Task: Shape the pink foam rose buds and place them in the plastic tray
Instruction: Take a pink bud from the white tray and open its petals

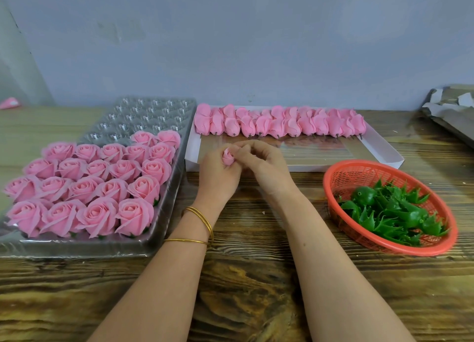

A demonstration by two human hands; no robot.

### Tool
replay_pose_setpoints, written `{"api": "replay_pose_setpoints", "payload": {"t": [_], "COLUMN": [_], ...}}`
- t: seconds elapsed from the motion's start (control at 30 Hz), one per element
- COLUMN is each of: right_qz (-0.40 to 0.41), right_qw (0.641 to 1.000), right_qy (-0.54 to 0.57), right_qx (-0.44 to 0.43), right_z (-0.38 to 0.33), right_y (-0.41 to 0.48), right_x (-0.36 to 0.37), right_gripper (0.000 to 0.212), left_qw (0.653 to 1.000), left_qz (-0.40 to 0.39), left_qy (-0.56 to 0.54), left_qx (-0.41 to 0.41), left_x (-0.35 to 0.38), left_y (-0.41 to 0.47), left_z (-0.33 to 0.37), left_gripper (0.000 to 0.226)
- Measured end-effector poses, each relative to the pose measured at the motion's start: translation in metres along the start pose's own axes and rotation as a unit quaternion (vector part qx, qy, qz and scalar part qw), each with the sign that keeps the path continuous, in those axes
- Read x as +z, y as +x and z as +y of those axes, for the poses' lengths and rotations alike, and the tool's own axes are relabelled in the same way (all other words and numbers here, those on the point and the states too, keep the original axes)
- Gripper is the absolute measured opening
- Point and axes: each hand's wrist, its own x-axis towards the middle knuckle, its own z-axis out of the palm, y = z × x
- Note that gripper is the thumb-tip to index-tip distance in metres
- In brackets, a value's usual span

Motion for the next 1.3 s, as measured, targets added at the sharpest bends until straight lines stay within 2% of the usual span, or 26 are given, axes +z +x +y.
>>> {"api": "replay_pose_setpoints", "payload": {"t": [0.17,0.27,0.43,0.63,0.7,0.8,1.07,1.2,1.3], "right_qz": [0.007,0.016,-0.039,-0.036,-0.041,-0.064,-0.144,-0.138,-0.113], "right_qw": [0.998,1.000,0.997,0.996,0.996,0.996,0.989,0.990,0.992], "right_qy": [0.054,0.004,-0.065,-0.079,-0.075,-0.066,-0.024,-0.031,-0.053], "right_qx": [0.020,0.017,-0.014,-0.028,-0.019,-0.018,0.013,0.014,0.012], "right_z": [0.000,0.002,0.007,0.008,0.008,0.006,0.002,0.002,0.002], "right_y": [0.002,0.004,0.002,0.001,0.001,0.001,-0.005,-0.005,-0.004], "right_x": [0.000,-0.003,0.001,0.003,0.002,-0.001,-0.005,-0.005,-0.005], "right_gripper": [0.009,0.015,0.033,0.031,0.028,0.028,0.030,0.025,0.031], "left_qw": [0.997,0.988,0.954,0.940,0.937,0.938,0.947,0.943,0.934], "left_qz": [0.032,0.057,0.047,0.005,-0.002,-0.015,-0.032,-0.018,-0.009], "left_qy": [-0.068,-0.131,-0.266,-0.295,-0.302,-0.297,-0.259,-0.274,-0.291], "left_qx": [-0.033,-0.062,-0.130,-0.169,-0.175,-0.180,-0.188,-0.189,-0.206], "left_x": [0.000,-0.001,0.003,0.004,0.004,0.003,-0.001,-0.002,-0.001], "left_y": [0.001,0.002,0.002,0.001,0.001,0.001,0.004,0.004,0.003], "left_z": [0.001,0.003,0.009,0.012,0.013,0.012,0.008,0.011,0.014], "left_gripper": [0.027,0.028,0.017,0.030,0.027,0.022,0.037,0.042,0.040]}}
